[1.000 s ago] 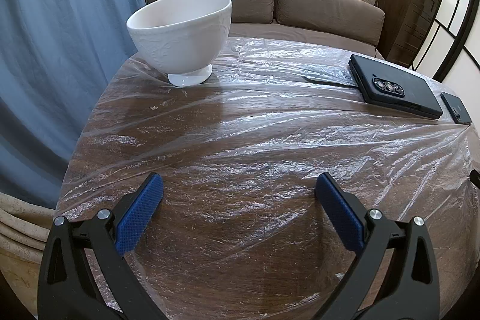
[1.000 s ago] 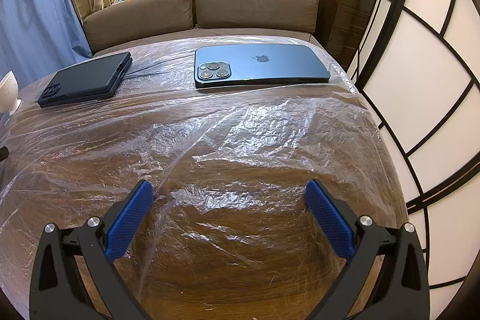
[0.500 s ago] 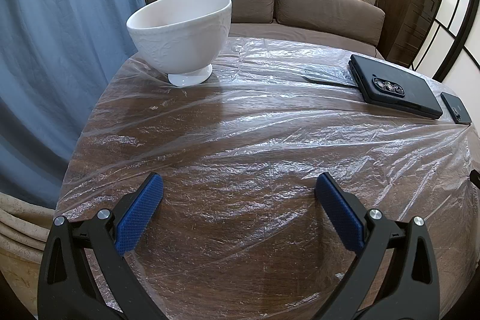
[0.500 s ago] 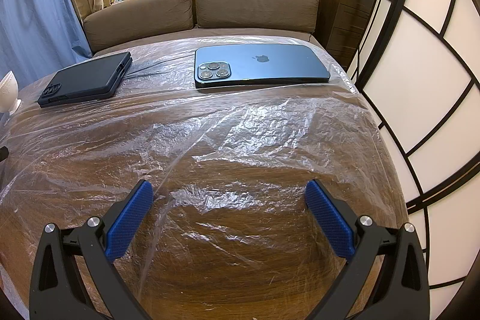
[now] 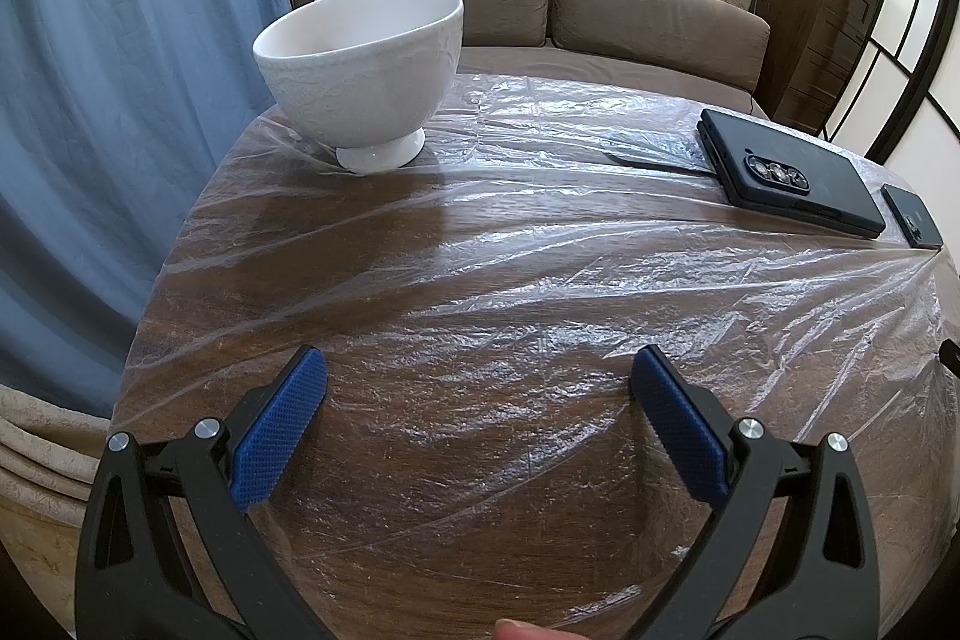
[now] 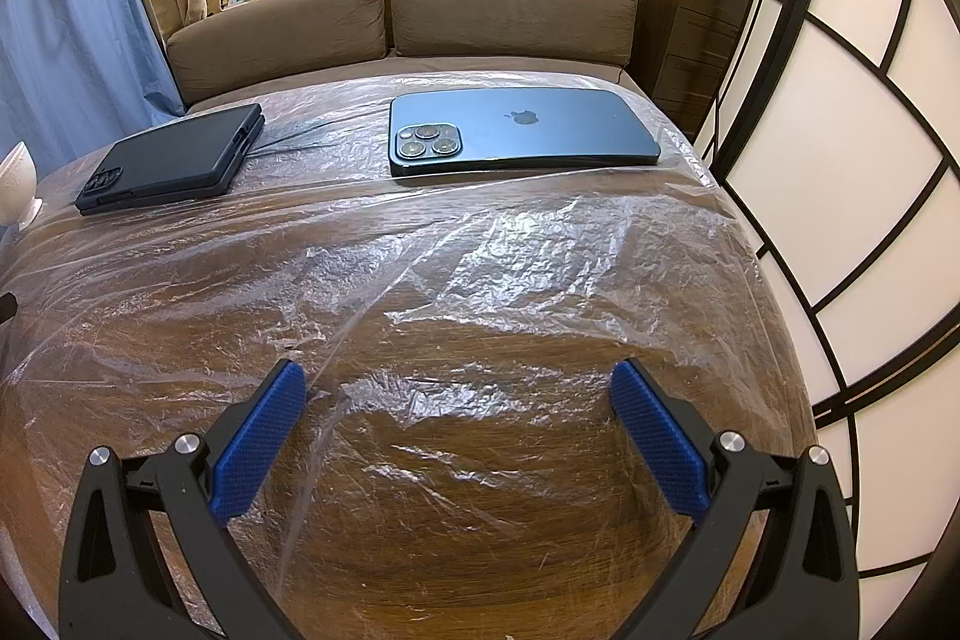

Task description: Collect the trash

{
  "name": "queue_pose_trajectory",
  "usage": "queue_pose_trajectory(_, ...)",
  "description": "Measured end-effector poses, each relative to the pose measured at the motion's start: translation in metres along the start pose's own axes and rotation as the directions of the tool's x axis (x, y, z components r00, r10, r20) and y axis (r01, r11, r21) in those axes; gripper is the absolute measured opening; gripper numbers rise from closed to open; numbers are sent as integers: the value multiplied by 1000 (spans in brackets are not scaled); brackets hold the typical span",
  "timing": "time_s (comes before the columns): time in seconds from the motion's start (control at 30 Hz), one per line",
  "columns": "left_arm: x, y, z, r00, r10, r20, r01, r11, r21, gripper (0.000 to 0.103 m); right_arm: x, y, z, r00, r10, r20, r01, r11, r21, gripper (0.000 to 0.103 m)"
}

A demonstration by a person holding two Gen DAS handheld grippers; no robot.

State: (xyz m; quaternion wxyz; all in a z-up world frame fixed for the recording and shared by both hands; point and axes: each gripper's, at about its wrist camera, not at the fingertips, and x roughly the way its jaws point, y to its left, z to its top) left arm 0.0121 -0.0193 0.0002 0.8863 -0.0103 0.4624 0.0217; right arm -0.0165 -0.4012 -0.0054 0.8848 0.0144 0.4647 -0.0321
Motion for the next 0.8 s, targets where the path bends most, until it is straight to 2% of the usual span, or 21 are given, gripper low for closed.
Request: queue_pose_trajectory(0.8,4,0,1,1000,-3,-1,3,1000,-1,102,1,0,-1,1000,0,0,0,1000,0,99)
